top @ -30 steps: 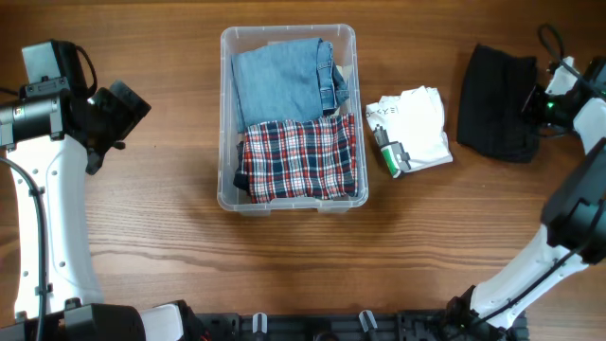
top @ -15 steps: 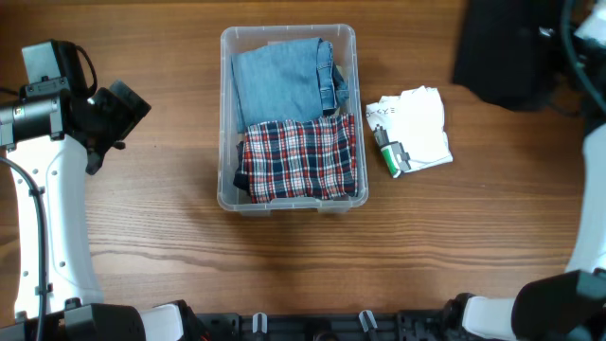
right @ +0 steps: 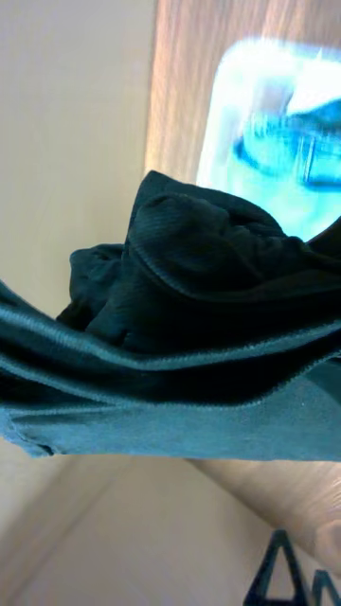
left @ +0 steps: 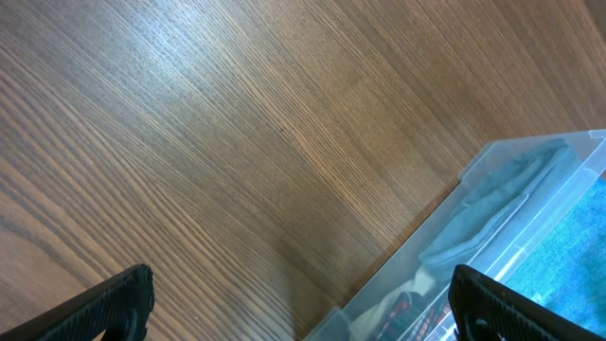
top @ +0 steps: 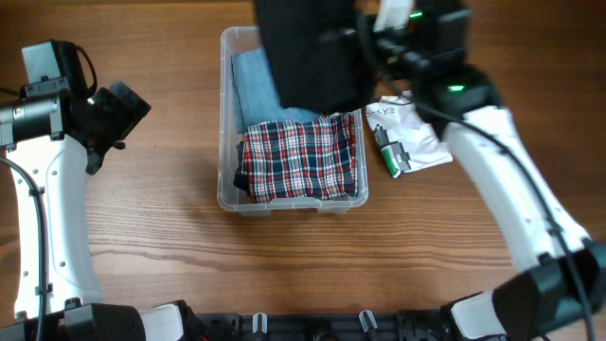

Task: Pack container
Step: 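Carry the black garment into the container and lower it, then release and tuck the black garment into the container with the right gripper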

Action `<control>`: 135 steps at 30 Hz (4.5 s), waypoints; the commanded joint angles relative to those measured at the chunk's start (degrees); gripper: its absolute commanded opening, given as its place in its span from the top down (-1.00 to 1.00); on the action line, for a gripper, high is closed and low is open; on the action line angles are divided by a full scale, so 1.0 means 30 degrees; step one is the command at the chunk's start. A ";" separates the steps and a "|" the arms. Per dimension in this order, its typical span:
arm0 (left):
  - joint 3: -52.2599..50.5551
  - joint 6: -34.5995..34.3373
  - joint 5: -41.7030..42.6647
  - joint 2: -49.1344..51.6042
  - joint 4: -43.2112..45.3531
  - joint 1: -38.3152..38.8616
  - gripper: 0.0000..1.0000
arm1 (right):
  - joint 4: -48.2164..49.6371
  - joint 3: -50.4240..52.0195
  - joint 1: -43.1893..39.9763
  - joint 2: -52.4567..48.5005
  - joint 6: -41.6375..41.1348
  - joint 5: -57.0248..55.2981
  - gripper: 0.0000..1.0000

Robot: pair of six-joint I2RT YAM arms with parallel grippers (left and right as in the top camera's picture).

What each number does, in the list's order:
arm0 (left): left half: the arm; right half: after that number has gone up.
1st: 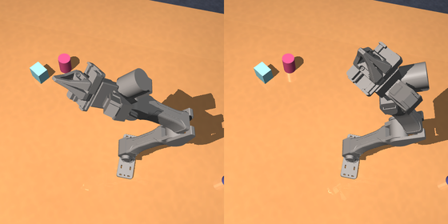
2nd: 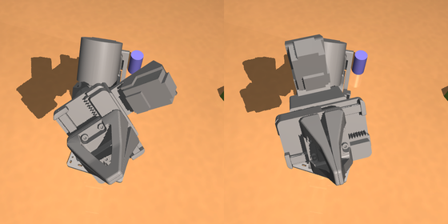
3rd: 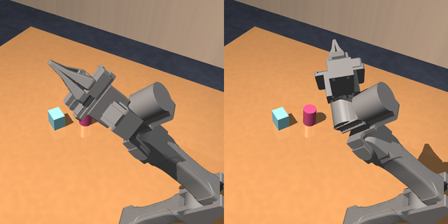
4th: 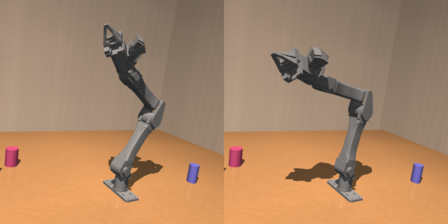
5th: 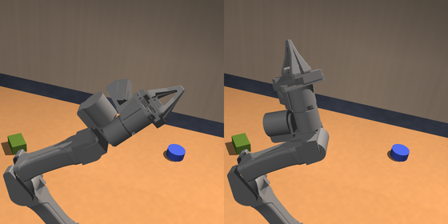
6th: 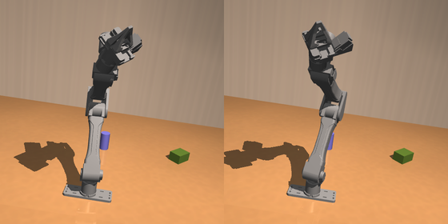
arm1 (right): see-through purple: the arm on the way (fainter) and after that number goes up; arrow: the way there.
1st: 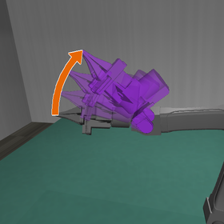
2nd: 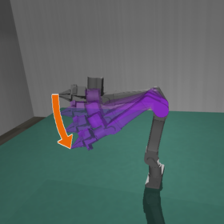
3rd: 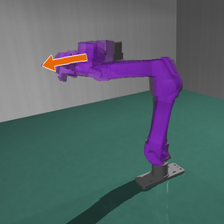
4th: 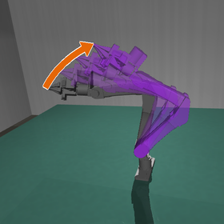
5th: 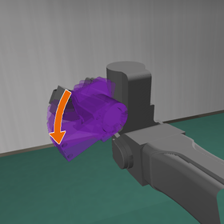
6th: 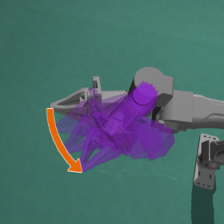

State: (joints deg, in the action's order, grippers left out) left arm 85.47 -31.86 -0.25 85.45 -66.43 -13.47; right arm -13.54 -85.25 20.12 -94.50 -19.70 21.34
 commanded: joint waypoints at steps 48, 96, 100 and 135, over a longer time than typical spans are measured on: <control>0.0168 0.0015 0.0080 -0.0058 0.0007 -0.0102 -0.99 | -0.1661 -0.0197 0.1231 -0.5603 -0.2769 -0.2120 -0.67; 0.0168 0.0015 0.0080 -0.0058 0.0007 -0.0102 -1.00 | 0.6331 -0.0364 0.3417 -0.7883 0.5632 -0.7825 0.91; 0.0168 0.0015 0.0080 -0.0058 0.0007 -0.0102 -0.99 | 0.6186 -0.0364 0.3402 -0.9661 0.5515 -0.7825 0.91; 0.0168 0.0015 0.0080 -0.0058 0.0007 -0.0102 -0.99 | 0.3213 -0.0393 0.3344 -0.7176 0.6120 -1.0214 0.84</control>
State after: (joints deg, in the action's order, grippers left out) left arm 85.47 -31.83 -0.25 85.45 -66.41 -13.47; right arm -1.76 -88.58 30.79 -123.09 -3.90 -3.29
